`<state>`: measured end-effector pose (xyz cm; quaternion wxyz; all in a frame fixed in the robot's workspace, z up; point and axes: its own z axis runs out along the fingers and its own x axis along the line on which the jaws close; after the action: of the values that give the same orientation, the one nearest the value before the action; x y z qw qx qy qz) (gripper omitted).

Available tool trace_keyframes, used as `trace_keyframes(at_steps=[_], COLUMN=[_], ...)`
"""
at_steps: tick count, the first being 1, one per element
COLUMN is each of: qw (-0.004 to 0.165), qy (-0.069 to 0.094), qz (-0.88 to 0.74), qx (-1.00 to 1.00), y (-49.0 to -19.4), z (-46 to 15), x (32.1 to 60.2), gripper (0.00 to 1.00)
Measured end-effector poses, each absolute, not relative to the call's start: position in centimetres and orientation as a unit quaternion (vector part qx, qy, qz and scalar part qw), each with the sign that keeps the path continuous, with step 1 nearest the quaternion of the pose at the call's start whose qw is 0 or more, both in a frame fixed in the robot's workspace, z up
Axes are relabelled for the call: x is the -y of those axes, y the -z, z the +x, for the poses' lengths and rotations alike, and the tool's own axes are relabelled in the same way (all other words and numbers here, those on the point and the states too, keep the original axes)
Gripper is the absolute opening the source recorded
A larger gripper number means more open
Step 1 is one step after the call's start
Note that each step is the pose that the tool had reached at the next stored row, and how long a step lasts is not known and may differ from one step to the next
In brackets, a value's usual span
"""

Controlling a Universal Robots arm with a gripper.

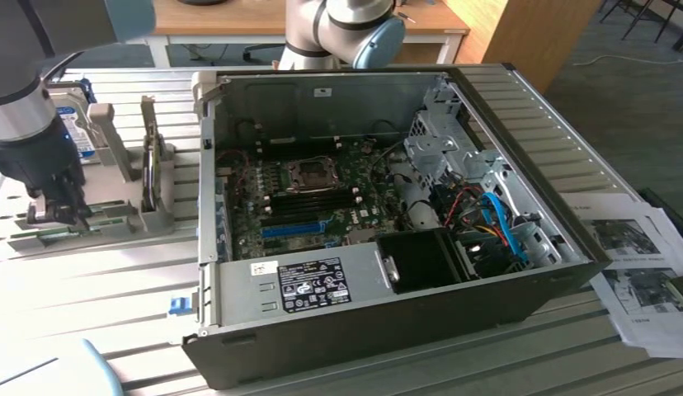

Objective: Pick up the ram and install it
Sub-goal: 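Pick up the ram and move it above insertion slot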

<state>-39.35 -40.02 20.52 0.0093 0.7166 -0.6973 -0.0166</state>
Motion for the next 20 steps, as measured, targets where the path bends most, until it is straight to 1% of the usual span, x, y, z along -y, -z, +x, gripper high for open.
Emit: trace_keyframes(at_steps=[20], qw=[0.009], qy=[0.017], qz=[0.717], qx=[0.697], y=[-20.19], z=[-38.99], x=[39.86], gripper=[0.29])
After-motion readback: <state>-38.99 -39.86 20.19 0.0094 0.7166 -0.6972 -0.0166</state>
